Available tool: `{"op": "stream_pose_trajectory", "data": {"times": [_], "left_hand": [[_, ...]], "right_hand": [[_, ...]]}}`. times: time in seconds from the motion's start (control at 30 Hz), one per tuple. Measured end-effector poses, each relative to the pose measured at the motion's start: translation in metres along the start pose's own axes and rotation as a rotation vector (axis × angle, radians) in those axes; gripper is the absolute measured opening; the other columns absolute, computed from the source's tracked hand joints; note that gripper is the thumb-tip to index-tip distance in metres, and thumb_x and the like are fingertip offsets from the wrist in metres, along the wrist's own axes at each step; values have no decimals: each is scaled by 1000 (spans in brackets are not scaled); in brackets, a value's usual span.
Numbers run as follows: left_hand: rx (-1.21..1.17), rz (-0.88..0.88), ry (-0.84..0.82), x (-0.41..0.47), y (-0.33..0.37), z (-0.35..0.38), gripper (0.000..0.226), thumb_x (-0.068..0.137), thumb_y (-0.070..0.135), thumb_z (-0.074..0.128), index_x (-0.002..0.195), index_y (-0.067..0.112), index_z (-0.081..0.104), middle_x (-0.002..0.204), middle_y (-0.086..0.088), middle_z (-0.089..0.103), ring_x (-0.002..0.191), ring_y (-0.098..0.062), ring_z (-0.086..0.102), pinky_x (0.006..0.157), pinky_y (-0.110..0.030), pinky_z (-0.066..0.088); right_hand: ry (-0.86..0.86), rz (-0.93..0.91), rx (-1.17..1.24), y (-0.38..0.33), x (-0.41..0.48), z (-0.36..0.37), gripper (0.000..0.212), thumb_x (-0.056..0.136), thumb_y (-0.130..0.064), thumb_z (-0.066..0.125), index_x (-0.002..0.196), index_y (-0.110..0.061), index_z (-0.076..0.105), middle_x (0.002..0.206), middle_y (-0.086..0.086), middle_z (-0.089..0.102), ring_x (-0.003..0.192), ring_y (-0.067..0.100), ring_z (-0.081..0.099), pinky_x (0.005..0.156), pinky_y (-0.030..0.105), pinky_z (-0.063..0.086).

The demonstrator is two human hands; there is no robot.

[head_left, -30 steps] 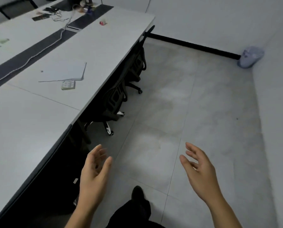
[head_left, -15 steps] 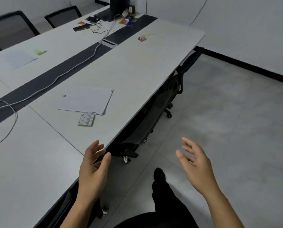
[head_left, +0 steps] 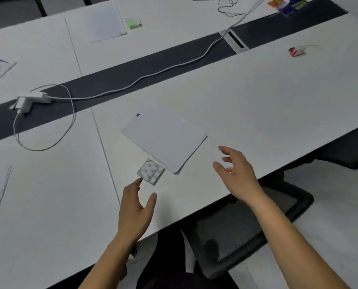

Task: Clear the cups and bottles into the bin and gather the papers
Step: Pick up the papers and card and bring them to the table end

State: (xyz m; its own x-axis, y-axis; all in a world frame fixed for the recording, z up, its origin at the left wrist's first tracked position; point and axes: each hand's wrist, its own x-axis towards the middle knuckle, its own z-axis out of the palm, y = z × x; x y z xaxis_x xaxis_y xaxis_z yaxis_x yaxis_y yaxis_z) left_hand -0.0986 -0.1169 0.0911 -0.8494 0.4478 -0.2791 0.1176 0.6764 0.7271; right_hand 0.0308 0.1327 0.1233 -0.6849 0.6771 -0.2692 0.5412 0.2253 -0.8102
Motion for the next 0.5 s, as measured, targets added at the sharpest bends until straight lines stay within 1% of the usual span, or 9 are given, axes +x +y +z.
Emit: {"op": "stream_pose_trajectory", "data": {"times": [0.07, 0.13, 0.2, 0.27, 0.33, 0.43, 0.47, 0.5], "left_hand": [[105, -63, -50, 41, -18, 16, 66, 92, 34, 64, 149, 15, 35, 149, -5, 39, 136, -20, 38, 107, -37, 38], [211, -129, -119, 77, -33, 28, 75, 89, 40, 65, 150, 10, 32, 153, -16, 34, 141, -29, 29, 110, -43, 32], [275, -179, -155, 103, -41, 37, 86, 85, 50, 66, 152, 12, 27, 156, -18, 26, 145, -32, 22, 111, -46, 31], [308, -161, -158, 124, -49, 46, 93, 81, 57, 68, 152, 14, 26, 155, -14, 27, 144, -31, 21, 110, -47, 31], [362, -137, -139, 139, -55, 53, 95, 74, 59, 71, 148, 15, 29, 144, -10, 35, 136, -32, 28, 104, -49, 34], [438, -105, -144, 144, -64, 57, 92, 70, 53, 72, 144, 15, 33, 131, -11, 42, 123, -34, 36, 95, -47, 36], [446, -98, -148, 143, -68, 56, 91, 70, 51, 72, 144, 14, 34, 128, -11, 44, 119, -34, 38, 92, -45, 37], [444, -106, -150, 143, -70, 53, 90, 70, 49, 72, 144, 13, 36, 127, -12, 44, 116, -34, 39, 90, -43, 38]], "right_hand": [[-52, 54, -71, 7, 41, 20, 51, 98, -30, 58, 147, -26, 41, 143, -4, 43, 125, 9, 48, 102, 30, 45], [-90, 94, -145, 13, 77, 41, 54, 97, -31, 59, 147, -26, 40, 145, -1, 42, 129, 14, 47, 106, 36, 44], [-98, 110, -206, 16, 109, 58, 54, 97, -29, 60, 147, -24, 42, 146, 2, 43, 130, 18, 48, 106, 37, 43], [-95, 107, -269, 14, 141, 72, 54, 97, -28, 59, 147, -22, 41, 149, 3, 41, 133, 21, 46, 107, 33, 38], [-118, 107, -354, 14, 174, 86, 61, 97, -31, 57, 153, -20, 33, 155, 5, 34, 141, 24, 35, 112, 35, 31], [-219, 218, -517, 25, 206, 105, 76, 99, -41, 52, 159, -16, 12, 166, 8, 12, 153, 28, 7, 122, 41, 13], [-243, 258, -569, 30, 210, 111, 80, 99, -43, 51, 159, -16, 7, 167, 8, 5, 154, 29, 1, 122, 42, 10], [-242, 270, -621, 36, 210, 117, 82, 98, -44, 51, 159, -14, 6, 167, 8, 3, 154, 30, 0, 123, 44, 10]]}}
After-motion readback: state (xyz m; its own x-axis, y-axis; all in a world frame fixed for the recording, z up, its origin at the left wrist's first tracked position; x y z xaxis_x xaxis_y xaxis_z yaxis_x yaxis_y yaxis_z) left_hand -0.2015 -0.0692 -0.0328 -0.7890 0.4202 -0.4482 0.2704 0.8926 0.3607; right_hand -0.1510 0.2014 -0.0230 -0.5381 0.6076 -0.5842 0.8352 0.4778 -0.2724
